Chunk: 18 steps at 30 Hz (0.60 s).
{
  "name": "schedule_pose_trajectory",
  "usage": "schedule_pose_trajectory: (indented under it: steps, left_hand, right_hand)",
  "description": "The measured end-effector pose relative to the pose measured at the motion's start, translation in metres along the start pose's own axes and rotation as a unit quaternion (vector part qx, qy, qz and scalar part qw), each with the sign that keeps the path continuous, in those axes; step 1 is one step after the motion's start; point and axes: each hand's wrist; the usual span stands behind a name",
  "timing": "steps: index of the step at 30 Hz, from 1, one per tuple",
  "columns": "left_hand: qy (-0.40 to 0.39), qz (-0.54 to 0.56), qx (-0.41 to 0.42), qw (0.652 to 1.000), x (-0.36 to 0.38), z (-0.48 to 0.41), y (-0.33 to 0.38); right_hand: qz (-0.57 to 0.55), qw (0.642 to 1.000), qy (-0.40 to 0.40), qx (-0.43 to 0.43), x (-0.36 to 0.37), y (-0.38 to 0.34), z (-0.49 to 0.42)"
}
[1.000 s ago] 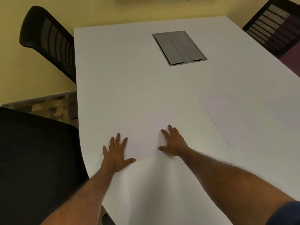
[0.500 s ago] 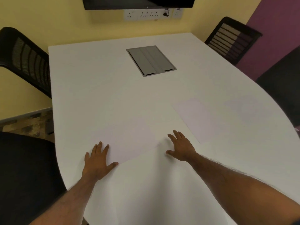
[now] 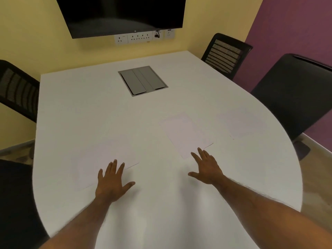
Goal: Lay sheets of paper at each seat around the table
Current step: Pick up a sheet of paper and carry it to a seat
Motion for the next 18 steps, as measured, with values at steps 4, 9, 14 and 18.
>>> schedule_pose_trajectory:
  steps: [4, 9, 14, 18]
  left_hand:
    - [0.009, 0.006, 0.000, 1.000, 0.014, 0.012, 0.057]
    - [0.016, -0.005, 0.016, 1.000, 0.024, 0.014, 0.119]
    - [0.031, -0.030, 0.043, 0.998, 0.028, 0.007, 0.149]
    - [0.040, -0.026, 0.068, 0.997, 0.040, -0.020, 0.155]
  right_hand:
    - [0.014, 1.000, 0.001, -0.024, 0.006, 0.052, 0.013]
    - [0.034, 0.999, 0.002, -0.042, 0.014, 0.100, 0.016]
    - [0.055, 0.997, 0.009, -0.051, 0.016, 0.122, 0.007]
    - [0.066, 0.997, 0.008, -0.045, 0.017, 0.133, -0.004]
Point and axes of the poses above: each hand's wrist, its own z-axis away from the middle knuckle, its own x-axis out of the palm, y = z × x, and after that the axes turned 12 degrees about z, right-handed
